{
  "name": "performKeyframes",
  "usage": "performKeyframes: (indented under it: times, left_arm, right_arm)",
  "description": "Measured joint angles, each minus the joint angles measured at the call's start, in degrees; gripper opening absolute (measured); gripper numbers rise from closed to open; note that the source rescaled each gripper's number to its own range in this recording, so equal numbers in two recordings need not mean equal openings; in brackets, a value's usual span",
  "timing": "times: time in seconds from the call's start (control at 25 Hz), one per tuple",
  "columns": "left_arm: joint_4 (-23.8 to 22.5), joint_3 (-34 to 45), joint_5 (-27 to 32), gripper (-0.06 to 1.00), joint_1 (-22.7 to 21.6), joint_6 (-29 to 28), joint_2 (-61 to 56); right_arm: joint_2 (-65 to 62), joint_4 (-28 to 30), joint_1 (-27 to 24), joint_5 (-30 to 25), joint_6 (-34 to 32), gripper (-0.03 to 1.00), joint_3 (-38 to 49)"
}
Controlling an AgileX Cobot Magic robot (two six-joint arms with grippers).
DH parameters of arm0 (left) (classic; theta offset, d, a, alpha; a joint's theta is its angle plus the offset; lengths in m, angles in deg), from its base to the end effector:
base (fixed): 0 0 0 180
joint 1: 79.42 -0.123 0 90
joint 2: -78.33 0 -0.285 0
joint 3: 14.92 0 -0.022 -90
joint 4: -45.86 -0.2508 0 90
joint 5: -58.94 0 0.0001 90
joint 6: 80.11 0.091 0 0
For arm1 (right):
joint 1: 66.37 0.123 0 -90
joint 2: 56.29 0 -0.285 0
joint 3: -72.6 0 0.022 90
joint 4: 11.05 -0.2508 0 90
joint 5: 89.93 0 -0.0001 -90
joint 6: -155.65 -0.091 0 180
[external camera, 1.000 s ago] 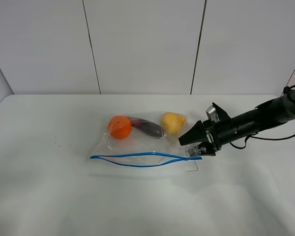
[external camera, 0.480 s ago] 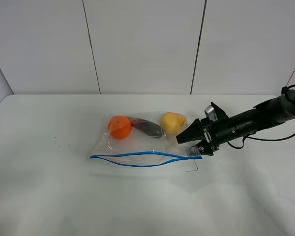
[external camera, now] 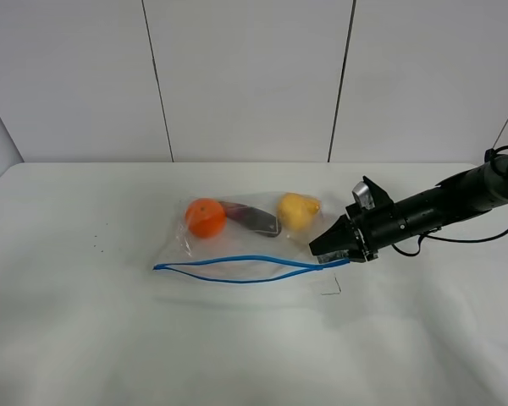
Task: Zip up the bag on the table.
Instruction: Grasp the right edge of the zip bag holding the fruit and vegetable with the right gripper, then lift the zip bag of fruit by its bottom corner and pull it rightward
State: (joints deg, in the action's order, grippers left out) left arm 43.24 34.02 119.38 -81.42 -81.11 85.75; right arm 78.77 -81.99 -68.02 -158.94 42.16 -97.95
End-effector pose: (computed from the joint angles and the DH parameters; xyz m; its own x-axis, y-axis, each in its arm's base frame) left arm -0.0050 0.0034 0.2760 -0.4506 -0.0106 -0.8927 -0.0680 0.9974 0.0225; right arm 0.3637 0.0699 0.0903 -0.9642 -0.1368 -0.2273 -0.2649 0.4485 0.8536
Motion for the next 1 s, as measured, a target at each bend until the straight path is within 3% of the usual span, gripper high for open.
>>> performKeyframes:
  times: [0.2,0.48,0.72,0.84,1.0]
  left_arm:
    - [0.0,0.0,0.0,1.00,0.0,0.0,0.0]
    - [0.0,0.0,0.0,1.00,0.0,0.0,0.0]
    - [0.0,0.0,0.0,1.00,0.0,0.0,0.0]
    - [0.0,0.0,0.0,1.00,0.0,0.0,0.0]
    - [0.0,0.0,0.0,1.00,0.0,0.0,0.0]
  right_arm:
    - [0.0,0.2,0.0,0.0,-0.2,0.38,0.0]
    - [0.0,0.4,0.0,0.2,-0.4,0.15,0.0]
    - [0.0,0.8,0.0,0.3,-0.7,0.10,0.0]
    - [0.0,0.9,0.0,0.4,-0.9,0.00,0.0]
    - [0.0,1.2,0.0,0.6,-1.0,0.00,0.0]
